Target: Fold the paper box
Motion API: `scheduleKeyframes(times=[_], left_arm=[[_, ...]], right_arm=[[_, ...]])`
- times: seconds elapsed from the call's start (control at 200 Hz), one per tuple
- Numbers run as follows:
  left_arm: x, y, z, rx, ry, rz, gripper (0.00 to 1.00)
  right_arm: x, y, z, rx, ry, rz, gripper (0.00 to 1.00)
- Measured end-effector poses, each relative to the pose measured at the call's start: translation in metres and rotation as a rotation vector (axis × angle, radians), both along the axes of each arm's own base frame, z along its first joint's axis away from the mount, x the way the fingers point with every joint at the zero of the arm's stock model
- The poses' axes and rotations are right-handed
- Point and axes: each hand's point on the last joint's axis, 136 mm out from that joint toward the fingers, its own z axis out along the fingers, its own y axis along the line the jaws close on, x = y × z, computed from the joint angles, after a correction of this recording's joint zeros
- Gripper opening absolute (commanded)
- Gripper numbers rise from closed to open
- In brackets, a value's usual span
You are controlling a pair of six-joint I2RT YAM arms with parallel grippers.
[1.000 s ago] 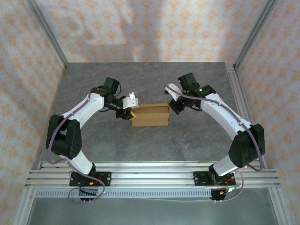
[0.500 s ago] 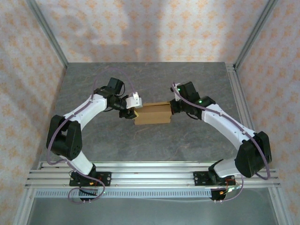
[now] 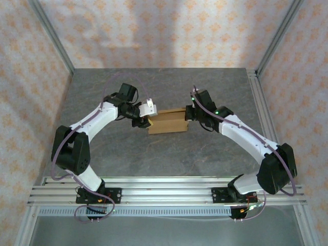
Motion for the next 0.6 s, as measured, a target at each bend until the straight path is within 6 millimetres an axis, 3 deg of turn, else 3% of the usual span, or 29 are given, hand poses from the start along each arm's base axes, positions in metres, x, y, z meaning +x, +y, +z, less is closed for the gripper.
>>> scheduleKeyframes(times=[0.601], left_arm=[[0.0096,0.0000,-0.0084,0.032,0.017,0.018,0.37]], right_arm=[[0.0095,0.0014,-0.0087,0.009,0.049,-0.058,0.00]])
